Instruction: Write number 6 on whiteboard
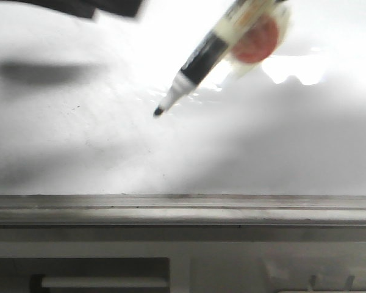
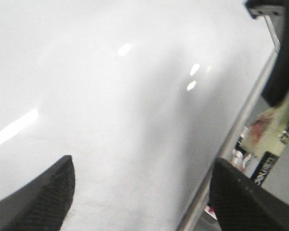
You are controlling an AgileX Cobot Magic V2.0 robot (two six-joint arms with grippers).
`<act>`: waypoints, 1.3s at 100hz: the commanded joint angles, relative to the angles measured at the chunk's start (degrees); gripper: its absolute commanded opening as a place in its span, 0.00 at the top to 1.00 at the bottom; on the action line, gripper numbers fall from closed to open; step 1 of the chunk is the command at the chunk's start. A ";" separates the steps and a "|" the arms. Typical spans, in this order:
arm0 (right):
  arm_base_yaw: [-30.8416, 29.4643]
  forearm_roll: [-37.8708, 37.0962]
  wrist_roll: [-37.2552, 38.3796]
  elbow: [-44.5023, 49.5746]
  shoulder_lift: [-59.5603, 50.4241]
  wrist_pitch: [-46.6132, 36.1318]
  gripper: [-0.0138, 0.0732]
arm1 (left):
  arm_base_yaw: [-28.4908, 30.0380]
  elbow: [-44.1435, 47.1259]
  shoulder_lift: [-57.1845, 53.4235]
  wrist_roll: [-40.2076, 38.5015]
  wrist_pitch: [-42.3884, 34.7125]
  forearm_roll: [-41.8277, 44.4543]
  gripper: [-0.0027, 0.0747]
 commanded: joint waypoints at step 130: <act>6.52 2.77 -1.80 15.85 -12.97 -44.93 0.89 | 12.03 18.73 -30.44 0.13 -19.65 -13.96 0.37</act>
